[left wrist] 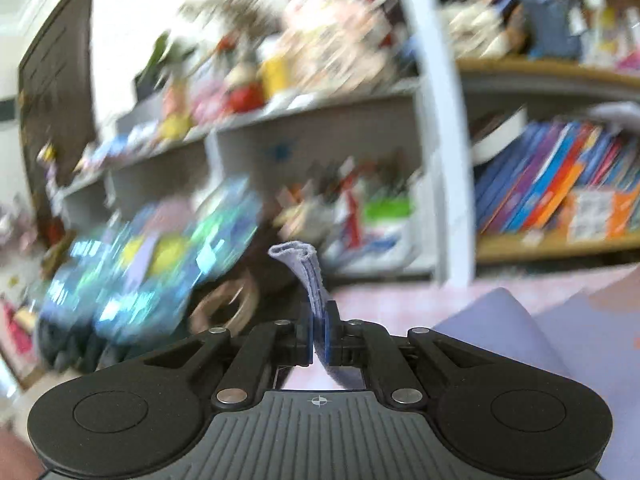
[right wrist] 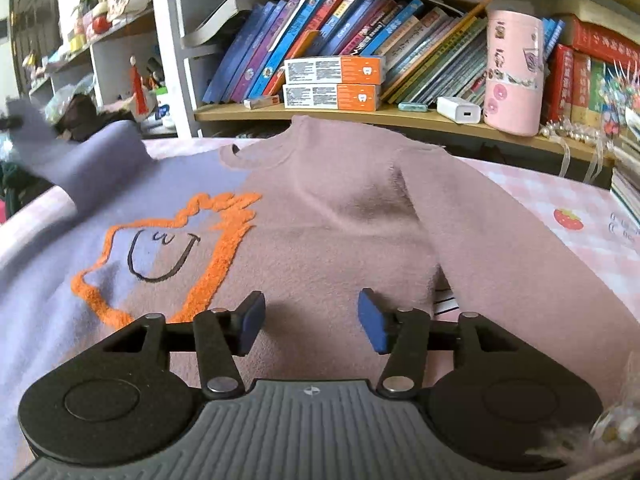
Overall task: Fold clothes
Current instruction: 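Lay the sweater flat on the mat with the left gripper holding the hem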
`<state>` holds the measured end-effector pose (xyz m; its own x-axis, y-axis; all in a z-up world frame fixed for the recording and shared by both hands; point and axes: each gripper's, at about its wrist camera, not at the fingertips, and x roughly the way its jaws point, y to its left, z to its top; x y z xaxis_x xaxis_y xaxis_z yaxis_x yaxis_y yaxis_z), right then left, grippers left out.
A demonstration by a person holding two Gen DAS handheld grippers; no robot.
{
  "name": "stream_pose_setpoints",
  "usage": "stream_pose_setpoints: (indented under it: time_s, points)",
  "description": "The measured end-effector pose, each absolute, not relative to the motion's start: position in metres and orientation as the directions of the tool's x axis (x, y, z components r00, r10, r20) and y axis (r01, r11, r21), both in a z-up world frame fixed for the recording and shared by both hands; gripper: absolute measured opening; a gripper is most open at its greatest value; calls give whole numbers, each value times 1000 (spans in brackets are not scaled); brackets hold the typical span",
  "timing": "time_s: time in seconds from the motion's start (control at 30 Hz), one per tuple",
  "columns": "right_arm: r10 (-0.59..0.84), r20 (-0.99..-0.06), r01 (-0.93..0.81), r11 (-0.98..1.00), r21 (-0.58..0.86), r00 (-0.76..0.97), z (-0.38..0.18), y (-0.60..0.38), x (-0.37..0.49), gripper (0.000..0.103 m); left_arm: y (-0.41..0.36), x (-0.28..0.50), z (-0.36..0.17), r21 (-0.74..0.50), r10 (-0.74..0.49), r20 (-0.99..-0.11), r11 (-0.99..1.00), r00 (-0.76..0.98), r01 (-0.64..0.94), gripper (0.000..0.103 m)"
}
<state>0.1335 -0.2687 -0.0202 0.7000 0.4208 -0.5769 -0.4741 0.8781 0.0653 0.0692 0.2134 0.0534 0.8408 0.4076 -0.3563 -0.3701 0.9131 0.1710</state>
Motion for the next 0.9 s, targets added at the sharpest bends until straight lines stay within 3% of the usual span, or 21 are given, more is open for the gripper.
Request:
stream_pose_setpoints:
  time_s: [0.1, 0.27, 0.33, 0.4, 0.53, 0.57, 0.67, 0.83, 0.87, 0.9]
  points:
    - [403, -581, -466, 883, 46, 707, -20, -265, 132, 52, 239, 58, 29, 147, 438, -400, 898, 805, -416, 8]
    - [372, -586, -427, 903, 48, 720, -20, -268, 129, 52, 258, 40, 19, 115, 582, -390, 800, 714, -589, 16]
    - [351, -596, -416, 909, 31, 722, -18, -268, 124, 53, 242, 27, 25, 106, 525, -374, 843, 764, -528, 18]
    - [335, -609, -406, 913, 22, 719, -17, -270, 119, 56, 219, 14, 28, 9, 345, -401, 928, 849, -372, 25]
    - [310, -632, -392, 920, 11, 710, -12, -280, 102, 57, 180, 12, 18, -232, -44, -467, 970, 883, -74, 26]
    - [292, -638, -384, 923, -6, 712, -11, -282, 96, 57, 170, 17, 12, -249, -93, -484, 968, 870, -35, 26]
    - [242, -655, -360, 931, -51, 716, -10, -290, 79, 58, 142, 37, -2, -235, -153, -523, 971, 839, 31, 26]
    - [259, -669, -325, 945, 28, 697, -11, -306, 64, 56, 124, 70, -19, -253, -188, -564, 966, 804, 48, 25]
    - [264, -667, -312, 949, 50, 697, -12, -309, 63, 54, 123, 74, -22, -259, -191, -568, 965, 801, 46, 25]
    - [269, -665, -298, 952, 72, 697, -12, -311, 62, 46, 122, 76, -22, -260, -193, -570, 964, 799, 47, 24]
